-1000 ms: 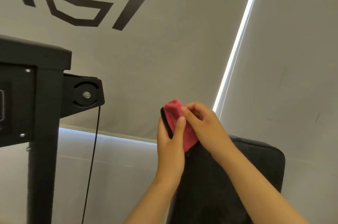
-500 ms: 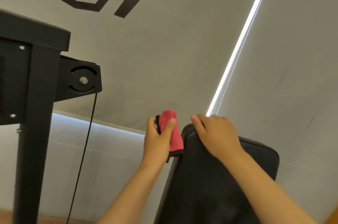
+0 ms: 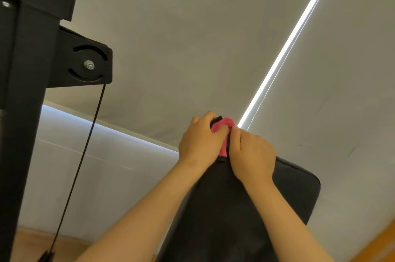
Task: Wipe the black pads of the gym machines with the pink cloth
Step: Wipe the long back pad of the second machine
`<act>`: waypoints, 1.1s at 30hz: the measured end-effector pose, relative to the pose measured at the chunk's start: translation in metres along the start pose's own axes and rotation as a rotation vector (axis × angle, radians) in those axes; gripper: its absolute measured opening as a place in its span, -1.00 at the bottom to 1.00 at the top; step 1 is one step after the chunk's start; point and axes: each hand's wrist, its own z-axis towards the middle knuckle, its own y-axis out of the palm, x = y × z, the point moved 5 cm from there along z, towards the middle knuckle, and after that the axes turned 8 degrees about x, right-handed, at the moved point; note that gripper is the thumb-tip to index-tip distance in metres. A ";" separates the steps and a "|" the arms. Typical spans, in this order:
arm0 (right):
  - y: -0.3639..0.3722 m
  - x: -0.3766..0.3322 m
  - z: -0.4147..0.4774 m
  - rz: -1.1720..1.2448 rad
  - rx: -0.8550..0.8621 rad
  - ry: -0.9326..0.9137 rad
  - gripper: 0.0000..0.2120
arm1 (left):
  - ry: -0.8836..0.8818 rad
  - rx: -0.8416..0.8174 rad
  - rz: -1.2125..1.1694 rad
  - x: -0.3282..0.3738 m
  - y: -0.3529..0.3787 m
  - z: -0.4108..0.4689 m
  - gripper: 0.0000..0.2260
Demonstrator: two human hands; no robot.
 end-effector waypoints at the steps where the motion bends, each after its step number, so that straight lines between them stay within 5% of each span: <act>1: 0.000 0.000 0.000 0.001 0.014 -0.005 -0.62 | -0.002 -0.004 -0.038 -0.002 0.001 0.002 -0.82; 11: 0.001 0.005 -0.003 0.111 0.076 0.038 -0.49 | -0.129 -0.026 -0.433 -0.023 0.003 -0.002 -0.86; 18: 0.004 0.008 -0.002 0.098 0.049 0.066 -0.40 | -0.216 0.174 -0.410 -0.064 -0.004 -0.044 -0.86; 25: 0.004 0.007 -0.002 0.085 0.013 0.078 -0.44 | -0.278 0.119 -0.358 -0.110 -0.006 -0.085 -0.87; 33: 0.004 0.008 -0.003 0.106 0.047 0.063 -0.43 | -0.184 0.202 -0.460 -0.071 -0.007 -0.053 -0.87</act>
